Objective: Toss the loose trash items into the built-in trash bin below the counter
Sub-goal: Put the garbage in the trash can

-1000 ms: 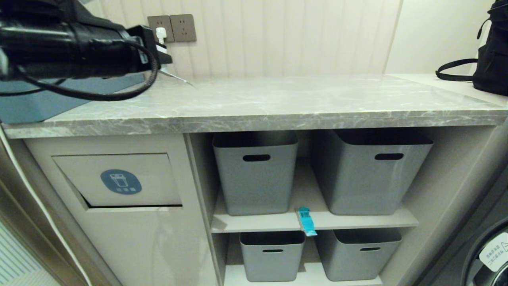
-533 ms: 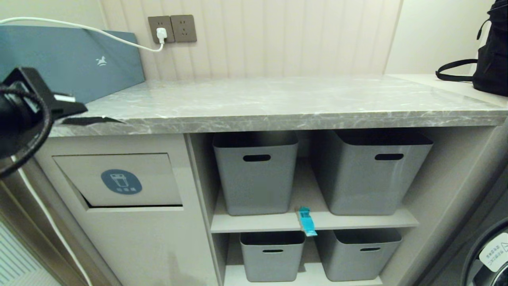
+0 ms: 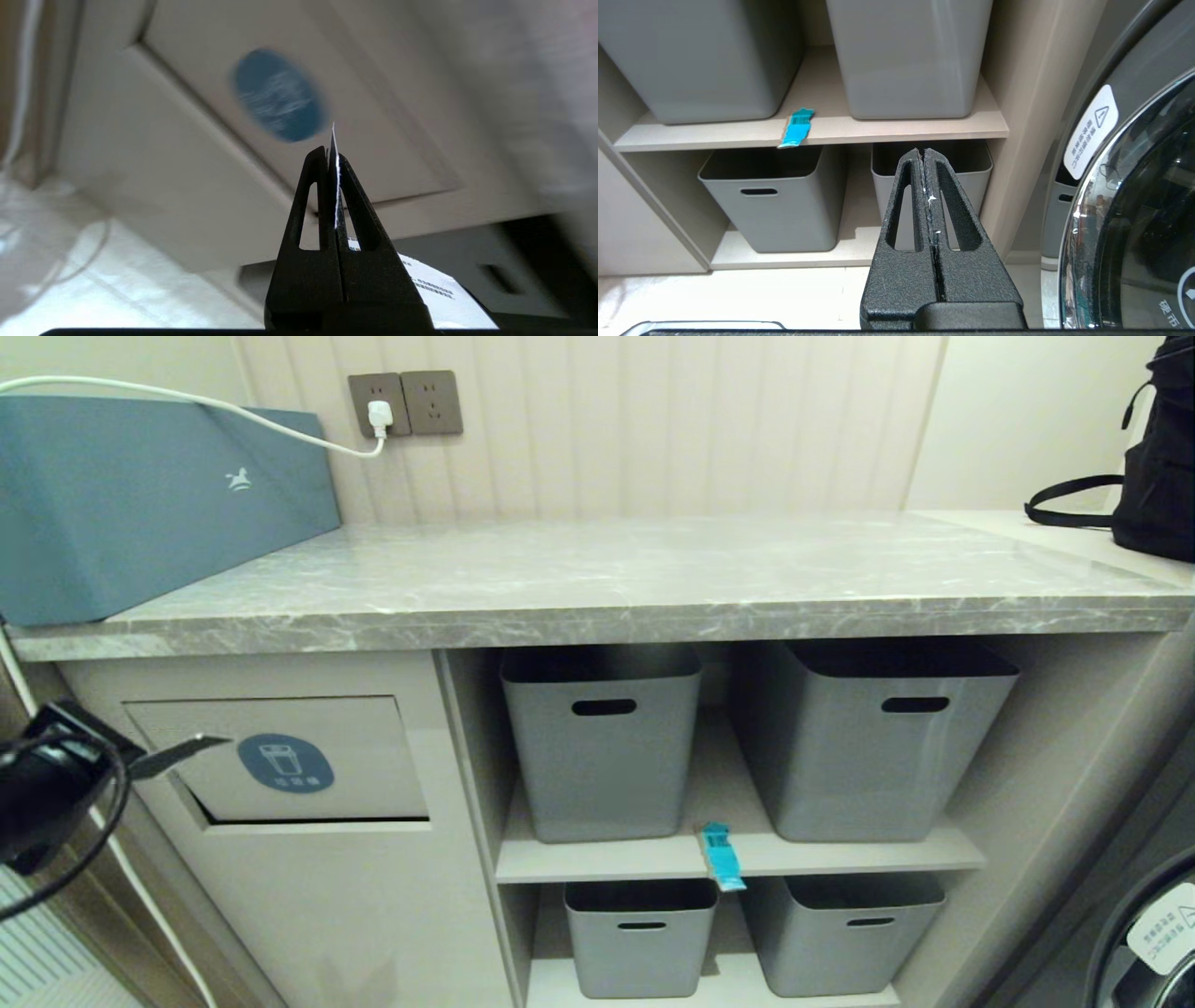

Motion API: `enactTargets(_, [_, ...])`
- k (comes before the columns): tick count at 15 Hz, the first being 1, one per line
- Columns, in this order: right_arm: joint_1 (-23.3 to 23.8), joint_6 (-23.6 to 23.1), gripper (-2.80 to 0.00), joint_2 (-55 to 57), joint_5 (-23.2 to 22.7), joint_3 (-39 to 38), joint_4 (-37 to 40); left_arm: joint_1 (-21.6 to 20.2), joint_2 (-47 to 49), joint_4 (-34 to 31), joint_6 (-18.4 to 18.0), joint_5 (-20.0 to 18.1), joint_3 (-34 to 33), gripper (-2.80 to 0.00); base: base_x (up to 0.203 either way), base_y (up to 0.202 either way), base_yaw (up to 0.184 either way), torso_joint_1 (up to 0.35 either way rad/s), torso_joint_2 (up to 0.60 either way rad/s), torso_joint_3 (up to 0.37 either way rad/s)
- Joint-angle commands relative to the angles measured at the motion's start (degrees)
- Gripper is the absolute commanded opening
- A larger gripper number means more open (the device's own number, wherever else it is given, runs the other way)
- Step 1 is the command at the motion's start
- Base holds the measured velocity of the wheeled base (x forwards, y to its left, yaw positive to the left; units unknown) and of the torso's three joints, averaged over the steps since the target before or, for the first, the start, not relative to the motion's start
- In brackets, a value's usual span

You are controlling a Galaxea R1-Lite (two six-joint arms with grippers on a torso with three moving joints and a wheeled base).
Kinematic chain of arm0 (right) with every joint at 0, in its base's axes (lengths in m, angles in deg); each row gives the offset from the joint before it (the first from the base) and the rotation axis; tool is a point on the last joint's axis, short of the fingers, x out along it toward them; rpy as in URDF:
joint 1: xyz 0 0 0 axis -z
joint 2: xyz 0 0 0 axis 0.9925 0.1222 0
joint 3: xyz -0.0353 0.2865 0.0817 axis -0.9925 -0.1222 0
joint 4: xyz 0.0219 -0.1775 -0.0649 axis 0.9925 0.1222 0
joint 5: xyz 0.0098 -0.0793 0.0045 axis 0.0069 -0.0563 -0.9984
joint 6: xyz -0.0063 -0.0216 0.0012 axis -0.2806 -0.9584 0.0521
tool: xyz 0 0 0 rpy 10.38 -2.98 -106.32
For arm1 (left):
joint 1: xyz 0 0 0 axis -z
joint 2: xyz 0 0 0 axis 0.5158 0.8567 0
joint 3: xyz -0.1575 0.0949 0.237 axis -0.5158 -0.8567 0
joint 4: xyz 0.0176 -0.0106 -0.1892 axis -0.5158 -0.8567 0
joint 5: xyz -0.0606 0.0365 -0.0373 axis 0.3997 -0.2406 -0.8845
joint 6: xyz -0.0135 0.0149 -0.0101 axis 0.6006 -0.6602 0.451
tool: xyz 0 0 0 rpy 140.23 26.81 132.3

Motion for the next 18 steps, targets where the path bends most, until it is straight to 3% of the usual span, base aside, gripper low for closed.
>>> enactTargets(1, [0.0, 0.0, -2.80, 0.0, 0.0, 0.0, 0.0, -3.9, 5.7, 13.2, -1.3, -3.0, -9.0, -2.80, 0.000, 0.000, 0.000, 0.000, 0.00, 0.000])
enactTargets(3, [0.0, 0.0, -2.80, 0.0, 0.0, 0.0, 0.0, -4.8, 14.3, 25.4, -3.2, -5.3, -14.8, -2.80, 0.000, 0.000, 0.000, 0.000, 0.00, 0.000])
enactTargets(5, [0.0, 0.0, -2.80, 0.0, 0.0, 0.0, 0.0, -4.9, 23.1, 35.8, -4.2, -6.2, -15.5, -2.80, 0.000, 0.000, 0.000, 0.000, 0.00, 0.000])
enactTargets(9, [0.0, 0.0, -2.80, 0.0, 0.0, 0.0, 0.0, -2.6, 40.3, 55.9, -7.8, -7.0, -10.9, -2.80, 0.000, 0.000, 0.000, 0.000, 0.00, 0.000])
enactTargets(13, [-0.1, 0.0, -2.80, 0.0, 0.0, 0.0, 0.0, 2.3, 51.6, 61.3, -13.1, -6.9, -0.1, -2.80, 0.000, 0.000, 0.000, 0.000, 0.00, 0.000])
enactTargets(18, [0.0, 0.0, -2.80, 0.0, 0.0, 0.0, 0.0, 5.9, 58.7, 63.6, -13.5, -4.4, 5.3, -2.80, 0.000, 0.000, 0.000, 0.000, 0.00, 0.000])
